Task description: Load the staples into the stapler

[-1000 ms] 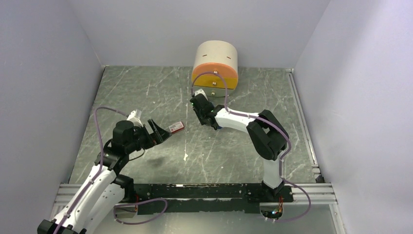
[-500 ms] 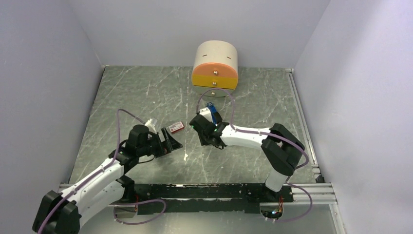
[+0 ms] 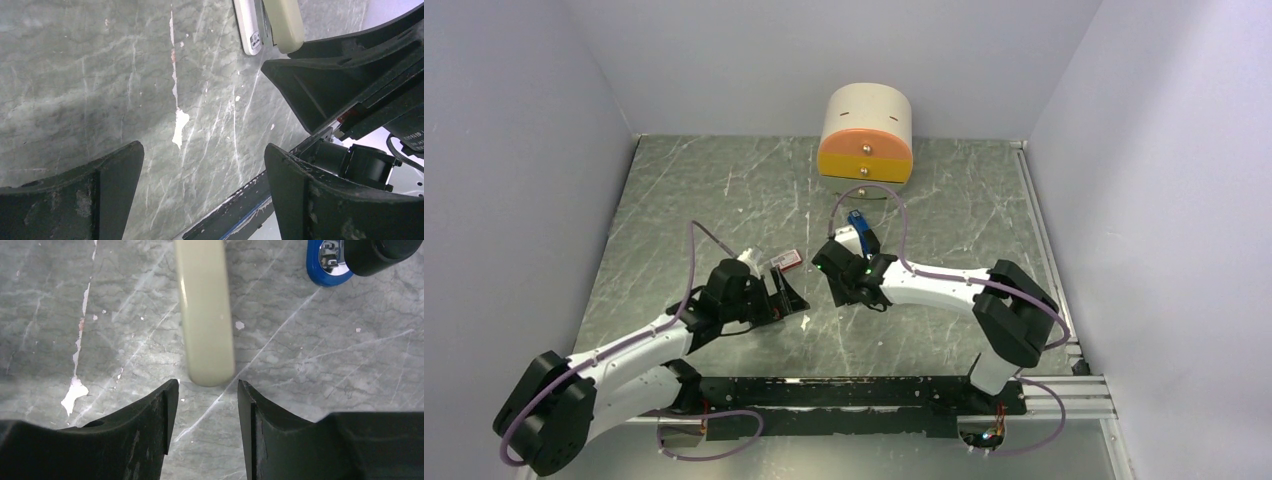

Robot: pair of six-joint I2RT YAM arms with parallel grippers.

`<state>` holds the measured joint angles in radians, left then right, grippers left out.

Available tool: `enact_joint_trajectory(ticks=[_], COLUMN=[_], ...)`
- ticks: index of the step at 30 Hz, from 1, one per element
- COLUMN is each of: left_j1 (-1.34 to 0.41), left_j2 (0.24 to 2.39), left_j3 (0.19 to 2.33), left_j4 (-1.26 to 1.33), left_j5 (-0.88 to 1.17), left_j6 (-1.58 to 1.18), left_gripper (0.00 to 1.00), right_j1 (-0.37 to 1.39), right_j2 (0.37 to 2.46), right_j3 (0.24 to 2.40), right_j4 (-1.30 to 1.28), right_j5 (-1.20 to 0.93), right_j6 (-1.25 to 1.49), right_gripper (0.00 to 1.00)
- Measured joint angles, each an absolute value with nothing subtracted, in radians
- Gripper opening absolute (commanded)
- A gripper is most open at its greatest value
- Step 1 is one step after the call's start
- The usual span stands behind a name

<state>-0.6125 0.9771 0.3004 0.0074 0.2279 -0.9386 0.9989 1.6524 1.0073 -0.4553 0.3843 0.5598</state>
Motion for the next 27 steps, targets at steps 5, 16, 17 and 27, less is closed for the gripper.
enact_joint_trajectory(ticks=[5, 16, 17, 27], left_j1=[-0.627, -0.653, -0.654, -0.665], left_j2=[1.001, 1.051, 1.053, 1.061], left_j3=[0.300, 0.317, 0.317, 0.317], left_j4=[0.039, 0.052, 0.054, 0.064], left_j5=[0.223, 0.220, 0.220, 0.210], left_j6=[-0.942, -0.941, -0.942, -0.943], left_gripper=[0.96, 0.90, 0.90, 0.96], right_j1=[0.999, 0.999, 0.999, 1.002], right_j2=[1.651, 1.691, 1.695, 1.702], right_j3=[1.007, 1.022, 1.025, 1.034], right_j4=[-0.440, -0.393, -0.394, -0.369], right_j5=[0.373, 0.387, 0.392, 0.411], right_j6=[0.529, 0.459, 0.455, 0.441], right_gripper=[0.54, 0.39, 0.40, 0.44])
